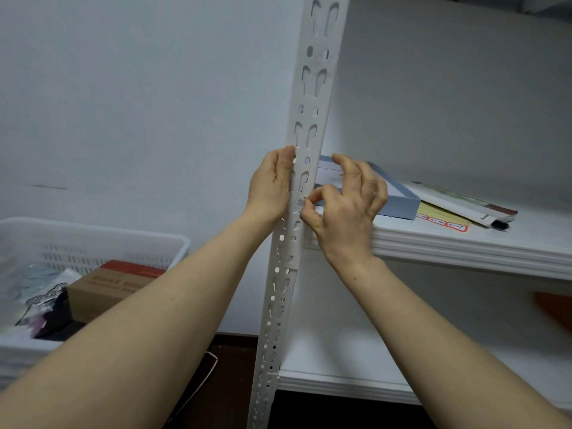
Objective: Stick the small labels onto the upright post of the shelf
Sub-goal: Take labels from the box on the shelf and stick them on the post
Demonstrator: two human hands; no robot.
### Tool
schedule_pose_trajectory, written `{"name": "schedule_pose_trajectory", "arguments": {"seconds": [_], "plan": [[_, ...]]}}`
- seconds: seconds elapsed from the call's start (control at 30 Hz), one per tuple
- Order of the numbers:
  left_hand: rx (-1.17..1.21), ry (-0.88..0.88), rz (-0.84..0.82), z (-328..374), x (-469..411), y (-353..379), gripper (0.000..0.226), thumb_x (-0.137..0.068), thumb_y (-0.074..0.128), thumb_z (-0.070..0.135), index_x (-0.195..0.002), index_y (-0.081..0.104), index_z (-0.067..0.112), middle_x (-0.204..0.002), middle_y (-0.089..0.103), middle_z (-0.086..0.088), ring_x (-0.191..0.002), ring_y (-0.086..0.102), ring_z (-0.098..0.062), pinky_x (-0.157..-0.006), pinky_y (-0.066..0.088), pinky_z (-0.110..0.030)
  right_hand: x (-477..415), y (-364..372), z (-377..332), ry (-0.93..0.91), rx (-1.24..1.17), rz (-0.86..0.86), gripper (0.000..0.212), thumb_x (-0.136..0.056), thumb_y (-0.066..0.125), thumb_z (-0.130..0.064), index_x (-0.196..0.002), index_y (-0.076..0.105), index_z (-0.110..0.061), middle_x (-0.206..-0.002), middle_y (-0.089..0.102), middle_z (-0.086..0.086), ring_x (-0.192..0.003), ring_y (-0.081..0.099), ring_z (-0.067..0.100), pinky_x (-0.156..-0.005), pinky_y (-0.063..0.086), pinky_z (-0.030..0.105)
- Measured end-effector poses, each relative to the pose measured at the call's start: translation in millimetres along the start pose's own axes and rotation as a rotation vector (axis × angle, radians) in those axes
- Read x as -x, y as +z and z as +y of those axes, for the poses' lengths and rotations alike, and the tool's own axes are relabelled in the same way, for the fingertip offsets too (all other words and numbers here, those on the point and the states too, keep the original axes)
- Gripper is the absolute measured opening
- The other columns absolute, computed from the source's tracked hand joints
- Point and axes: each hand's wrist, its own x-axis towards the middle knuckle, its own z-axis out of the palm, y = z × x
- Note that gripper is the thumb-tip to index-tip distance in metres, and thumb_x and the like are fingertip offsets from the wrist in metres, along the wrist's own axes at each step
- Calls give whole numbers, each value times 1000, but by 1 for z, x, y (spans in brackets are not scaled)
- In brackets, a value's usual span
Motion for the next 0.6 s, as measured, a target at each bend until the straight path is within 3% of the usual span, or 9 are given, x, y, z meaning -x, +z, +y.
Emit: {"name": "schedule_pose_trajectory", "arguments": {"seconds": [0.33,0.6], "plan": [[-3,1,3,1,2,1,30,-101,34,38,-100,54,15,-78,54,12,-68,50,3,-57,39,-1,11,-6,2,35,-118,-33,15,-67,57,-30,-60,62,-18,-119,62,9,-119,35,24,-102,10,33],[-4,-4,-2,3,2,-2,30,-101,37,37,-98,55,14,-75,52,11,-65,48,2,-58,38,-2,9,-21,9,443,-394,-165,13,-81,58,-34,-71,62,-25,-123,56,-5,-123,37,15,-97,21,32]]}}
